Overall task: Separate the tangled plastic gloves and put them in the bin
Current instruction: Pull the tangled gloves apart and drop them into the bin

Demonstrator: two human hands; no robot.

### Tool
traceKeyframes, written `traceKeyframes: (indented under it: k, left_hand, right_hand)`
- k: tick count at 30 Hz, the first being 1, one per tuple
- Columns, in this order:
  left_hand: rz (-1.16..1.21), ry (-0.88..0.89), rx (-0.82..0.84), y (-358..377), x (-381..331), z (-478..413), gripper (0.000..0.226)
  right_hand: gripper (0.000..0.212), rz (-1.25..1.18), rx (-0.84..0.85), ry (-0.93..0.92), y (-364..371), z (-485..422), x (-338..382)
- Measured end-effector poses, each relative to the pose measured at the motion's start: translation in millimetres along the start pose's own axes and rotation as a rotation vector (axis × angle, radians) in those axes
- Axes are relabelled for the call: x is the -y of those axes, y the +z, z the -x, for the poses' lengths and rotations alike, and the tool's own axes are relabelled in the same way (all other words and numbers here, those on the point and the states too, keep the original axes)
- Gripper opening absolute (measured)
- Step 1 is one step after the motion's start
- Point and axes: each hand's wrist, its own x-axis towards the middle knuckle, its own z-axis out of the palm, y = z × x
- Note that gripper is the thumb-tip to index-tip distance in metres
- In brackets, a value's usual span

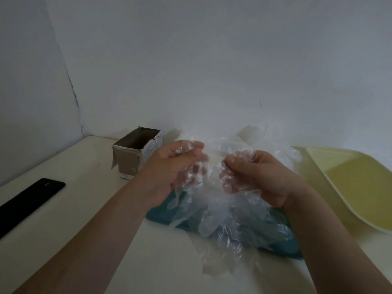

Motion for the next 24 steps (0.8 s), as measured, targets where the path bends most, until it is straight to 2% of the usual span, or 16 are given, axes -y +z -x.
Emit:
traceKeyframes:
  k: [2, 5, 7, 9, 13, 16, 20, 24]
  left_hand:
    - [-0.073, 0.015, -0.043, -4.0, 1.3, -0.4, 0.009]
    - [-0.085, 0.033, -0.019, -1.8, 3.0, 0.1, 0.007]
    - [-0.1, 0.042, 0.019, 4.1, 5.1, 2.3, 0.007]
    - [-0.151, 0.051, -0.004, 7.3, 6.6, 3.4, 0.006]
    - [-0.284, 0.052, -0.08, -1.3, 5.5, 3.9, 0.008]
    - [-0.429, 0.006, -0.022, -10.0, 3.5, 7.8, 0.013]
    - [-0.739, -0.029, -0.055, -19.3, 2.8, 9.2, 0.01]
    - [-0.944, -0.021, -0.188, -38.1, 5.6, 5.7, 0.017]
  right_hand:
    - [0.026, -0.014, -0.05, -0.001, -2.1, -2.7, -0.6]
    - [0.038, -0.046, 0.005, -0.018, -3.1, -2.6, -1.1]
    - [0.035, -0.122, 0.0, -0.066, 1.4, -4.5, -1.5]
    - [0.026, -0.142, -0.077, -0.122, 4.4, -8.4, -2.9]
    - [0.016, 0.021, -0.301, -0.206, -6.3, -11.0, -1.3]
    - [0.018, 0.078, -0.396, -0.243, -13.5, -3.0, 8.3]
    - [0.026, 0.257, -0.442, -0.269, -22.2, 8.7, 14.7]
    - [0.025, 0.33, -0.46, -0.32, -32.6, 9.7, 11.9]
